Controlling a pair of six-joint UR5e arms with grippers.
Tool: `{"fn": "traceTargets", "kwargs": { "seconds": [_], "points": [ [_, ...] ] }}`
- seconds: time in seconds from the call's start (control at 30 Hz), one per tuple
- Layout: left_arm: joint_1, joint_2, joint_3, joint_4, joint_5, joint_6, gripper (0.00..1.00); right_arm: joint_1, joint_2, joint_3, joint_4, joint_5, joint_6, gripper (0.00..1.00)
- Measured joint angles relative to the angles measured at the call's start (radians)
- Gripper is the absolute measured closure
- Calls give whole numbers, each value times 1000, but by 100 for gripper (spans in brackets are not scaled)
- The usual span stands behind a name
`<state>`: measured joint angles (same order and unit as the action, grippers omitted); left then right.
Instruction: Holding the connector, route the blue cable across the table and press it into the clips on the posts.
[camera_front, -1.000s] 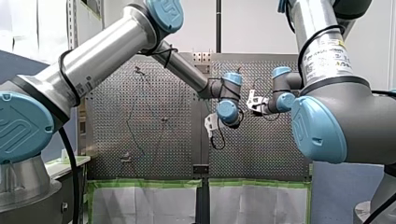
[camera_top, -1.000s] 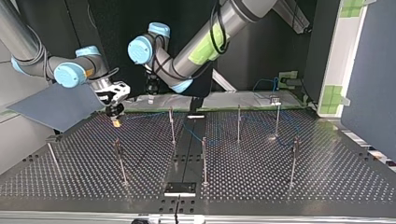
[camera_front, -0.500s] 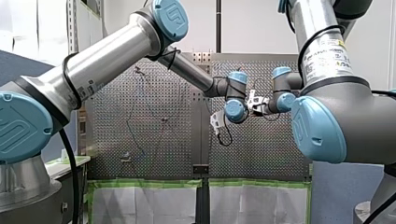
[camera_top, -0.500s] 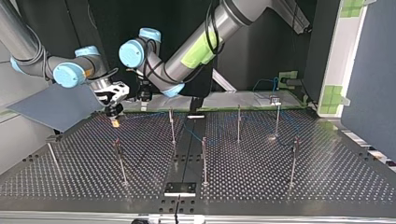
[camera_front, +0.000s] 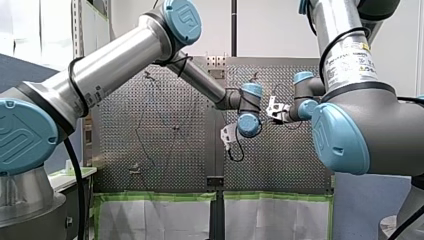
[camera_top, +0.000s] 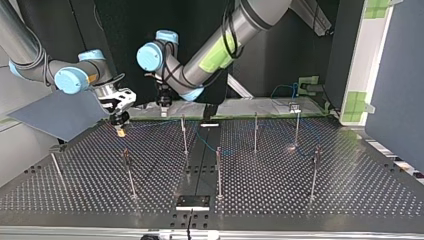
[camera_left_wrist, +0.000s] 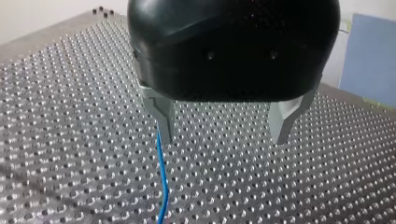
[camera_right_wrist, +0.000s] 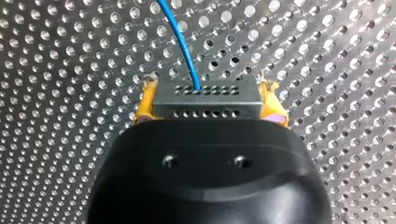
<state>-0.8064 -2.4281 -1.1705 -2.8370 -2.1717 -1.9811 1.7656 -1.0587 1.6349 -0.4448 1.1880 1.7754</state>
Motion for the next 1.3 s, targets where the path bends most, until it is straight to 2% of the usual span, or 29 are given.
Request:
{"fn": "traceTargets", "kwargs": {
  "seconds": [0.27,0.47,1.0,1.3],
  "points": [
    [6,0,21,66,35,-3,0,-1,0,0,0,0,0,100],
    [13,-7,45,81,46,-5,0,-1,0,0,1,0,0,100],
    [39,-129,171,-31,56,-15,0,1,0,0,1,-1,0,100],
    [30,-146,250,-48,55,-16,0,2,0,0,1,-12,-1,100]
  ]
}}
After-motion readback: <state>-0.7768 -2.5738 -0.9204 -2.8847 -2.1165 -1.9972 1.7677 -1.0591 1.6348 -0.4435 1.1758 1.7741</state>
